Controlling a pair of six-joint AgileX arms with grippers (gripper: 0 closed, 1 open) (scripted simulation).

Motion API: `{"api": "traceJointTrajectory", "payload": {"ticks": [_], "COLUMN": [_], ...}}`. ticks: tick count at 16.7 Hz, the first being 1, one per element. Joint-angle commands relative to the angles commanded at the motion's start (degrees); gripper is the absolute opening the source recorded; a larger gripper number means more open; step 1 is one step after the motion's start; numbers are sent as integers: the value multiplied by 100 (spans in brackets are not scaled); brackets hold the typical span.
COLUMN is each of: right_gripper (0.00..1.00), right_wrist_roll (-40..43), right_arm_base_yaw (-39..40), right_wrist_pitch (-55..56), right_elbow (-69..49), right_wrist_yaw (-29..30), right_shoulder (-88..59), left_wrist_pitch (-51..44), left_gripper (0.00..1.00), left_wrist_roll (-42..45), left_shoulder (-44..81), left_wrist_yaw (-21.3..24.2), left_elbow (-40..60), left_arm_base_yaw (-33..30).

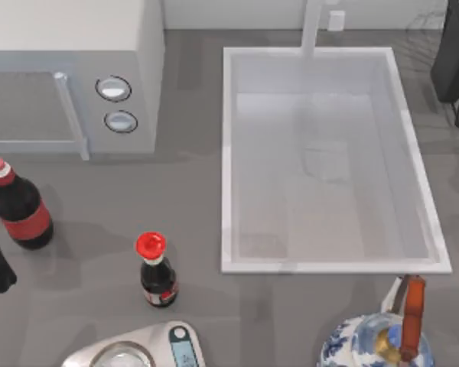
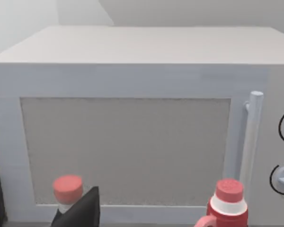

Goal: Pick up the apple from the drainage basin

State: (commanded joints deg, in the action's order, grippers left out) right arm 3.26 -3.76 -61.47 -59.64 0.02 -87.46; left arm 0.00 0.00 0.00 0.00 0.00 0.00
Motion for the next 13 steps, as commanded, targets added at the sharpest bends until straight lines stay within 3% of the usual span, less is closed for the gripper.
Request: {"api": "traceJointTrajectory", "payload": {"ticks": [4, 9, 13], "right_gripper": [0, 0, 30], "right_wrist_roll": [-8, -9, -9], "right_arm_base_yaw": [2, 2, 2], "right_wrist_pitch": [890, 975, 975], "right_elbow": [753, 835, 835], "right_wrist_yaw": [-2, -2, -2], "right_shoulder": [-181, -210, -210], "left_wrist_pitch": [0, 0, 0], "left_gripper": [100, 100, 100], "left_wrist_roll": [0, 0, 0], "left_shoulder": [0, 0, 0], "left_wrist_yaw": [0, 0, 0], "left_elbow": [0, 0, 0], "left_arm_base_yaw": [0, 0, 0]}}
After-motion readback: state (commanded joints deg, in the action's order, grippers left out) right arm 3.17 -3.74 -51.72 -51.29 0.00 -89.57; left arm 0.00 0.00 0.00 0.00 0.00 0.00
